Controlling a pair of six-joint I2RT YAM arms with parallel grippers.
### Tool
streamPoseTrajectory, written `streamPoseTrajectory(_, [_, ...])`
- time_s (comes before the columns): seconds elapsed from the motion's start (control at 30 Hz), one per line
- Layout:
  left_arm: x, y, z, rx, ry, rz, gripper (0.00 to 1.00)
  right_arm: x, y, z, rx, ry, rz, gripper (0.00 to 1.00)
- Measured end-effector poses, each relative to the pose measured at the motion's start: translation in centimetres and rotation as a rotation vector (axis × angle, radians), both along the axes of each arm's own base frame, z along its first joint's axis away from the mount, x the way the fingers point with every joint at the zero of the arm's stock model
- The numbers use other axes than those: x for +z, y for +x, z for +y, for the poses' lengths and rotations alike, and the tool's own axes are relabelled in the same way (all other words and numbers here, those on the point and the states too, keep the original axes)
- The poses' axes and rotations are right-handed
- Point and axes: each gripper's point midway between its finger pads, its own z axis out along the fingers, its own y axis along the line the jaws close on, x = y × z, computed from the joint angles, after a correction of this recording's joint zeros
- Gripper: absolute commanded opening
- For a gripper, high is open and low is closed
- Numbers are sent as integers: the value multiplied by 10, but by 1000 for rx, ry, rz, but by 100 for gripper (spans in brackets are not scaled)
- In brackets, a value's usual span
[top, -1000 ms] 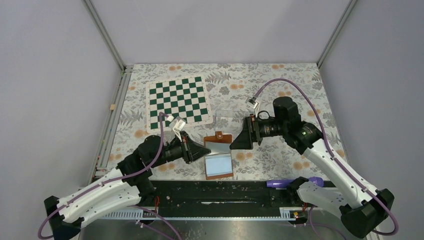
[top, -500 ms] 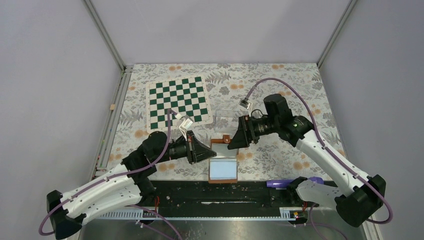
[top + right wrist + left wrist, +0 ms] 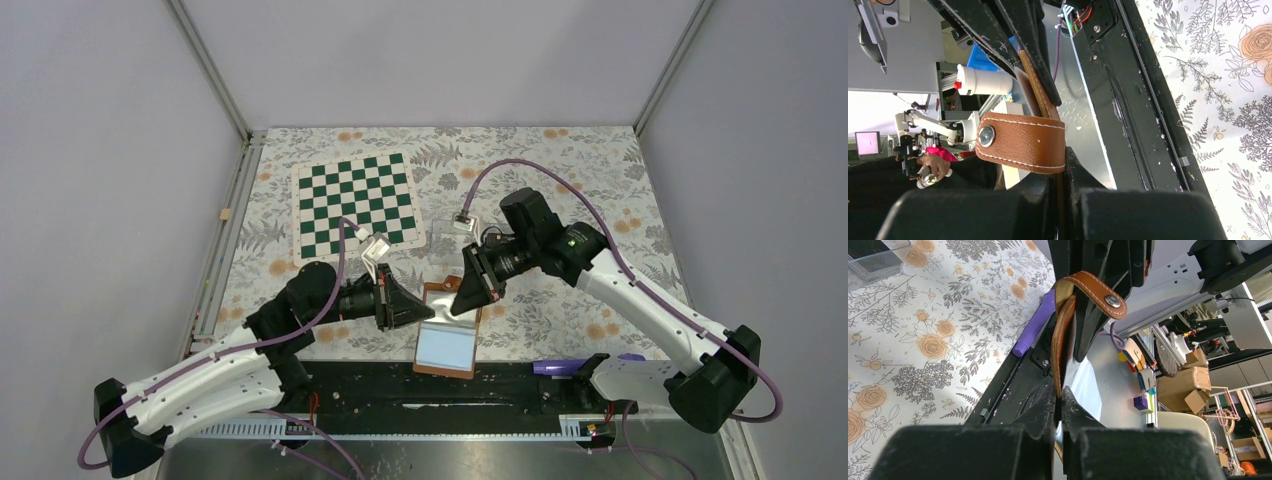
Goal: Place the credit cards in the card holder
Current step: Open the card holder, then place the card holder at the corner of the board.
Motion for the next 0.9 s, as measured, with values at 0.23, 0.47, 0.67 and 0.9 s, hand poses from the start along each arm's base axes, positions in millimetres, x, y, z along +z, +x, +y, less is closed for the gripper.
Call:
streamPoseTrajectory(0.23, [-1,6,4,40,23,-12,99,-7,3,3,-29,-1,32,0])
streamPoseTrajectory(0.47, [-1,22,14,137,102,-33,96,-35,22,3,-200,-21,170,0])
streamPoseTrajectory(0.67, [-30,30,14,148,229,-9,89,-37,45,1,-379,100,296,0])
streamPoseTrajectory(0.9, [-61,31,6,121,323,17,87,-3,54,12,-408,264,380,0])
